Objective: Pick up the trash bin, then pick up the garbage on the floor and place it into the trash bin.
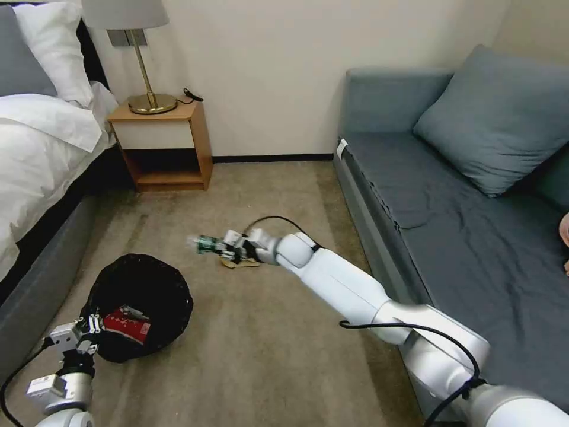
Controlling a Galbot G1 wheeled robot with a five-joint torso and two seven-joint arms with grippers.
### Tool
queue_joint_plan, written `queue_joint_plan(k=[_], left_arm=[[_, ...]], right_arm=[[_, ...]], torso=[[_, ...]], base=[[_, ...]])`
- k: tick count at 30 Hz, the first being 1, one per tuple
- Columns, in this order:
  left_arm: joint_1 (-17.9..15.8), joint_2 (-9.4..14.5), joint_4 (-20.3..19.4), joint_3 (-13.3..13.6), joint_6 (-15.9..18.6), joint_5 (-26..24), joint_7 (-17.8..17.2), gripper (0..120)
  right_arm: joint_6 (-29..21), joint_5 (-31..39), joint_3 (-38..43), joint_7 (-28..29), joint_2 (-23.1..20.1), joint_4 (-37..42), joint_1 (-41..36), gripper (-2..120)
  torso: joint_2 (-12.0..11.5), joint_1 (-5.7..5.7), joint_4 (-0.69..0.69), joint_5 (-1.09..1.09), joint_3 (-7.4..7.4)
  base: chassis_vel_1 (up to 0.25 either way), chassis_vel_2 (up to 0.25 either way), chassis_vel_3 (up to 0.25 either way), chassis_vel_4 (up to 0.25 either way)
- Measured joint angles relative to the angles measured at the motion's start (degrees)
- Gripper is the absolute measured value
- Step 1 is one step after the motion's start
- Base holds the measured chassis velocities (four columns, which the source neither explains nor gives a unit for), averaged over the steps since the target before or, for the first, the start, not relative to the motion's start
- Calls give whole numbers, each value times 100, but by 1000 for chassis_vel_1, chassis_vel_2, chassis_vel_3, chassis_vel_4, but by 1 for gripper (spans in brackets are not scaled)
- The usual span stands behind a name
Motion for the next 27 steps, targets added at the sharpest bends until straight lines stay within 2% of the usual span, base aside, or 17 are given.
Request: queue_joint_plan(k=[8,15,27], left_arm=[[-24,9,48,13,-5,-17,1,6],[-53,-47,42,45,-9,-28,-1,6],[-15,-144,26,84,-63,-25,22,6]], right_arm=[[-10,448,-611,163,486,193,120,25],[25,486,-864,260,529,41,39,25],[175,282,-997,302,517,-199,-337,25]], torso=[[0,0,2,0,0],[0,0,-2,1,0],[0,0,0,2,0]], base=[[0,0,0,0],[0,0,0,0],[0,0,0,0]])
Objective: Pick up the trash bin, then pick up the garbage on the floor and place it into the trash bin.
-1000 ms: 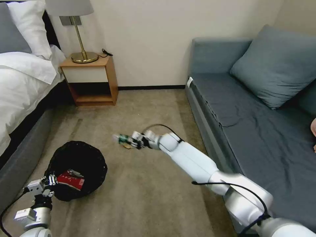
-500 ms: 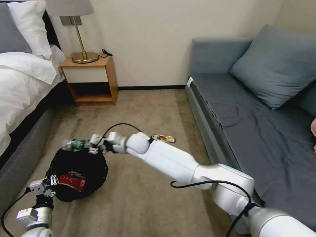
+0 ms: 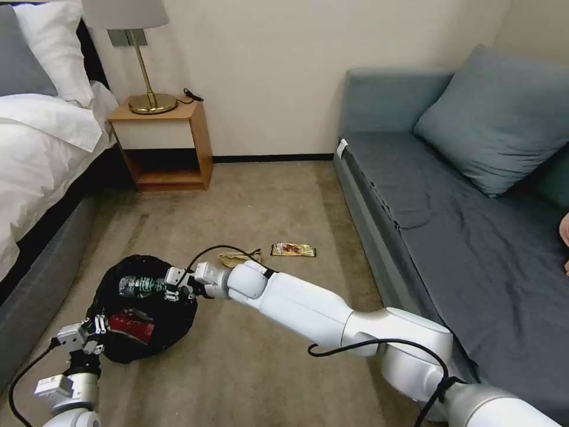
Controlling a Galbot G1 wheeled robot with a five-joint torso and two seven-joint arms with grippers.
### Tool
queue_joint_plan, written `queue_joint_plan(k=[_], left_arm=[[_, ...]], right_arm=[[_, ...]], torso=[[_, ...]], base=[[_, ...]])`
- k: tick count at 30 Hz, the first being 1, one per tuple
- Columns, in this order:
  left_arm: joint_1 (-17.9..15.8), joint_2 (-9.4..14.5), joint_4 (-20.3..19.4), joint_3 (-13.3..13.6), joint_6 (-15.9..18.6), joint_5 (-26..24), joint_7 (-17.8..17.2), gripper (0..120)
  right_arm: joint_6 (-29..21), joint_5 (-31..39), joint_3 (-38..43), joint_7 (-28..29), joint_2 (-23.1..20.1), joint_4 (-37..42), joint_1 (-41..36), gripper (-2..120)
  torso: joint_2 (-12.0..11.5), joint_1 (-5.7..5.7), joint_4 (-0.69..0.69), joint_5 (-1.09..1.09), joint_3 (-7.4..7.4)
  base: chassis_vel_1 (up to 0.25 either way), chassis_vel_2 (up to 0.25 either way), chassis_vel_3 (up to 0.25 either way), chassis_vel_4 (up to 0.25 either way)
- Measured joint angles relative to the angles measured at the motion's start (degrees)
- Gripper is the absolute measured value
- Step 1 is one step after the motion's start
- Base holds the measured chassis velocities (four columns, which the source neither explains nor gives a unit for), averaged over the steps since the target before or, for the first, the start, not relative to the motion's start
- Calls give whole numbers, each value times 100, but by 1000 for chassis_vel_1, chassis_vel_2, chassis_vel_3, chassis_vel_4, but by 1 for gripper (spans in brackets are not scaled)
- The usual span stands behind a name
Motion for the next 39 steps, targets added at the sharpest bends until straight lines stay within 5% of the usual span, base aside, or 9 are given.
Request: queue_joint_plan(k=[9,29,39], left_arm=[[55,-151,-60,51,-31,33,24,6],[52,-93,-124,11,12,30,36,6],[40,-1,-206,-36,64,-6,31,6]], right_arm=[[30,-87,-49,105,-3,-61,-177,25],[13,-108,-63,200,-5,-30,-154,96],[-6,-48,352,256,-6,-44,143,100]], torso=[[1,0,0,1,0],[0,0,0,-2,0],[0,0,0,-2,0]], base=[[0,0,0,0],[0,0,0,0],[0,0,0,0]])
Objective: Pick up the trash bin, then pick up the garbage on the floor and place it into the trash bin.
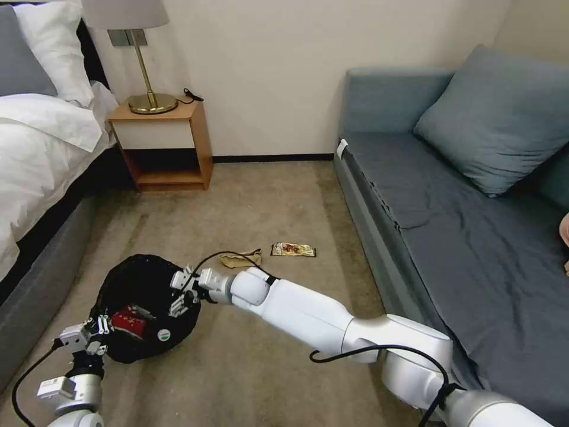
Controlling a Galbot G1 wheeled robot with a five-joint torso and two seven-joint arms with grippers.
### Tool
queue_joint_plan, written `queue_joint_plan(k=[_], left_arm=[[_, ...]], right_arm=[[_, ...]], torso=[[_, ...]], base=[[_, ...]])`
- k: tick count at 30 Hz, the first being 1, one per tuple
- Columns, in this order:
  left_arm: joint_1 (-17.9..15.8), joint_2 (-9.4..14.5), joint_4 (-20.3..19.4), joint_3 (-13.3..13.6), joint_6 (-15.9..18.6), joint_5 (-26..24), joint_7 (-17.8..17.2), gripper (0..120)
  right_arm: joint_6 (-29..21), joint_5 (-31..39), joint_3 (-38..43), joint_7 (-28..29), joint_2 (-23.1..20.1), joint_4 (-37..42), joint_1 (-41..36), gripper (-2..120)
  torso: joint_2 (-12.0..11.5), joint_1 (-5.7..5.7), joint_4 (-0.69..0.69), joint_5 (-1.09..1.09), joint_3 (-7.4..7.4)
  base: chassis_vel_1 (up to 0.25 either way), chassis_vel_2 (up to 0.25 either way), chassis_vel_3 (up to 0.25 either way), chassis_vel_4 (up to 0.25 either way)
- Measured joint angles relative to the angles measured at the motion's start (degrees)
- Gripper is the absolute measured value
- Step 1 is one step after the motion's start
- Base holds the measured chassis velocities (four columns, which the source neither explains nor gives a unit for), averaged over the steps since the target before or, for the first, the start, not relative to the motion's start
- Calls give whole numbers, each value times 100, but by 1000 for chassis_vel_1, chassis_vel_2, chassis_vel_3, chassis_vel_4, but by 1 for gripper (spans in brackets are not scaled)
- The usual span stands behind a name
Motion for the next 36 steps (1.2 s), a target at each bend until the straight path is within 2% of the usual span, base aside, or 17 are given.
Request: queue_joint_plan(k=[12,21,24,28,35,36], left_arm=[[-70,214,18,-150,56,-197,-25,6],[-162,66,150,-185,2,-180,-34,6],[-162,59,152,-186,-16,-173,-31,6],[-154,69,153,-190,-51,-166,-26,6],[-156,107,142,-189,-57,-128,-23,6],[-172,118,138,-175,-55,-112,-23,6]], right_arm=[[-34,-114,1342,167,-1,-145,-130,100],[-118,195,2814,430,-1,-392,-471,100],[-162,350,3028,514,-1,-388,-516,100],[-233,652,3486,729,1,-188,-720,100],[-289,785,4096,981,-42,94,-1095,100],[-309,843,4247,1099,-92,218,-1194,100]], torso=[[0,0,0,2,0],[-1,0,-1,2,0],[-1,0,-1,2,0],[-1,0,1,2,0],[-1,0,3,2,0],[-1,0,-1,2,0]], base=[[0,0,0,0],[0,0,0,0],[0,0,0,0],[0,0,0,0],[0,0,0,0],[0,0,0,0]])
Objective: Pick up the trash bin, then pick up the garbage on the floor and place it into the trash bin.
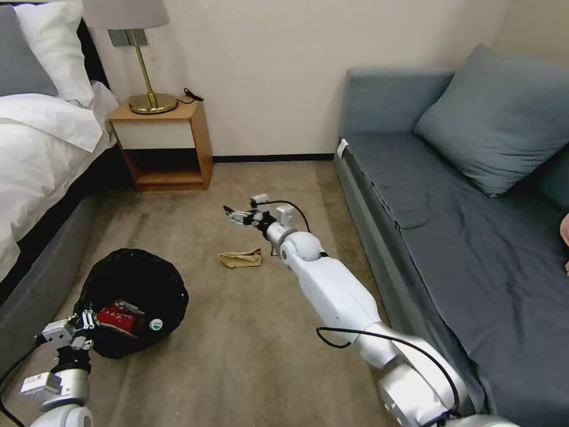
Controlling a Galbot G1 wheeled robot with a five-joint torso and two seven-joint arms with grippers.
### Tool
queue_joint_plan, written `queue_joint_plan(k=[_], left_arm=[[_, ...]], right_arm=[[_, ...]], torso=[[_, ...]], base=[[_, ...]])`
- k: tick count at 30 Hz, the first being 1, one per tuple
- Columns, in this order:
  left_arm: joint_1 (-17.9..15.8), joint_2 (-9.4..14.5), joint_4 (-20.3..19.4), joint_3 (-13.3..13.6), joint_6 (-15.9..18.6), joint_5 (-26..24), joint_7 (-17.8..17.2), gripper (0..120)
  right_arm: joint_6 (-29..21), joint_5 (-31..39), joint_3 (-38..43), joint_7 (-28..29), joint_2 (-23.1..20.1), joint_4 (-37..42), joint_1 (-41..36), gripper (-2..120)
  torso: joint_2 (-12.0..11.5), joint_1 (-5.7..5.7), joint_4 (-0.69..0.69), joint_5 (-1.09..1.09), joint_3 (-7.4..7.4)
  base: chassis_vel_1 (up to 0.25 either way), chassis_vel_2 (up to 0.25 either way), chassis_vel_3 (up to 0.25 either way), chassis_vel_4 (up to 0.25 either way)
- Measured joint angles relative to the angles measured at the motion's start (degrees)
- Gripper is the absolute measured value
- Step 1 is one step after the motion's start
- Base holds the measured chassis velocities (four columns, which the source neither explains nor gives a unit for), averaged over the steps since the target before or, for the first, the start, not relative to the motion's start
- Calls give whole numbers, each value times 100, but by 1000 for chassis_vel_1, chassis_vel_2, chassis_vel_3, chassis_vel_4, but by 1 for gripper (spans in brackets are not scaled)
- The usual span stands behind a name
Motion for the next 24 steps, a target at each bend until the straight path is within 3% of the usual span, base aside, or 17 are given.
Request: queue_joint_plan(k=[8,24], left_arm=[[-59,35,76,59,23,95,4,6],[-70,212,103,96,0,97,0,6]], right_arm=[[-87,57,754,457,-21,800,-597,100],[-39,-428,1436,540,-329,1815,-1881,100]], torso=[[0,0,2,-1,0],[0,0,0,-1,0]], base=[[0,0,0,0],[0,0,0,0]])
